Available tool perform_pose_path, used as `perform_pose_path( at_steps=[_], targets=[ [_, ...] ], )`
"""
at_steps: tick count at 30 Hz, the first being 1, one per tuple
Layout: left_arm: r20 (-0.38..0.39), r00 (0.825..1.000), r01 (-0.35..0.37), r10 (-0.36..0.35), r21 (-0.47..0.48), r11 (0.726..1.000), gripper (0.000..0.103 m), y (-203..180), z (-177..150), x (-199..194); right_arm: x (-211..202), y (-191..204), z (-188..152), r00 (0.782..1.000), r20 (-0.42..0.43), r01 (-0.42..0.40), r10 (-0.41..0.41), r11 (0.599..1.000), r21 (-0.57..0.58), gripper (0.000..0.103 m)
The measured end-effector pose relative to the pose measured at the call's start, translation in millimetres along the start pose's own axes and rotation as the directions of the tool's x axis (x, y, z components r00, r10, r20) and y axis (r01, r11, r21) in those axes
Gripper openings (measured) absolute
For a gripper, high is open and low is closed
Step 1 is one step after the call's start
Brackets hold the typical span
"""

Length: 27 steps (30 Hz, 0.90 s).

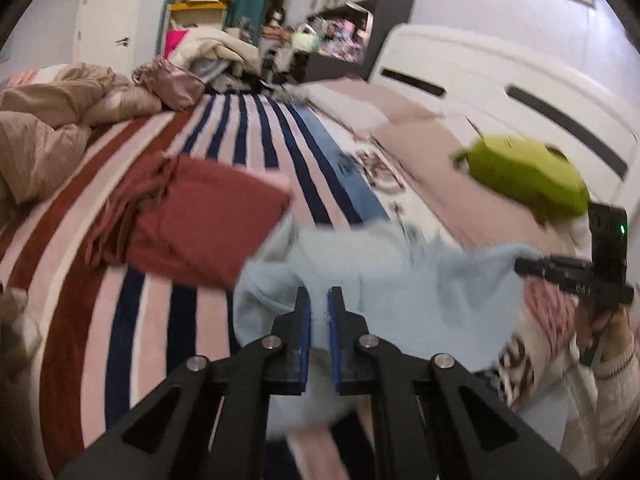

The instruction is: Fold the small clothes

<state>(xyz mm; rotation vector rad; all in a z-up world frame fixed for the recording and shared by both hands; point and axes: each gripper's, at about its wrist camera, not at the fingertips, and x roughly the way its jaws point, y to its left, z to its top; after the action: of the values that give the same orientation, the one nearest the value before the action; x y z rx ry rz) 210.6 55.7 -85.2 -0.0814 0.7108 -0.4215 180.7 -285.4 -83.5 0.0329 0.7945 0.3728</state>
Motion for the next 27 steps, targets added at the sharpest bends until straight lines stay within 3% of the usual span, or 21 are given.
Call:
perform_pose_path(
  at_steps=[5,8,9,10,13,15,19,23,25,27],
  targets=[
    [0.016,0.993,-0.113,0.113,-0.036,0.993,0.006,20,60,62,43,-39,64,0.99,-0.006,0.144,-0.144,0.988,0.059,0.007],
    [-0.002,0.99,-0.141,0.142,-0.088,0.986,0.011,37,81,102,79,-64,89,0.983,-0.053,0.178,-0.173,0.98,0.095,0.008],
    [-0.011,0.987,-0.158,0.158,-0.104,0.982,0.022,42,87,116,91,-71,94,0.981,-0.081,0.186,-0.178,0.976,0.11,0.012],
    [-0.02,0.985,-0.175,0.174,-0.105,0.979,0.039,44,90,123,98,-76,96,0.978,-0.098,0.197,-0.185,0.973,0.124,0.02],
    [-0.004,0.987,-0.159,0.16,-0.096,0.983,0.07,45,89,117,98,-85,95,0.973,-0.093,0.222,-0.21,0.963,0.152,0.041],
    [0.008,0.99,-0.138,0.139,-0.088,0.987,0.071,46,82,101,84,-86,87,0.978,-0.07,0.203,-0.194,0.966,0.16,0.051],
    [-0.059,0.996,-0.069,0.064,-0.086,0.994,0.075,47,47,78,66,-74,50,0.989,-0.112,0.114,-0.098,0.984,0.14,0.055],
    [-0.185,0.982,-0.032,0.019,-0.064,0.997,0.075,36,-5,83,90,-53,6,0.967,-0.235,0.115,-0.099,0.992,0.054,0.054],
    [-0.223,0.975,-0.022,0.008,-0.061,0.998,0.075,33,-26,86,105,-47,-15,0.949,-0.27,0.17,-0.164,0.986,-0.004,0.017],
    [-0.252,0.968,-0.034,0.018,-0.06,0.998,0.075,33,-49,86,105,-50,-29,0.957,-0.257,0.149,-0.133,0.988,0.041,0.011]
  ],
)
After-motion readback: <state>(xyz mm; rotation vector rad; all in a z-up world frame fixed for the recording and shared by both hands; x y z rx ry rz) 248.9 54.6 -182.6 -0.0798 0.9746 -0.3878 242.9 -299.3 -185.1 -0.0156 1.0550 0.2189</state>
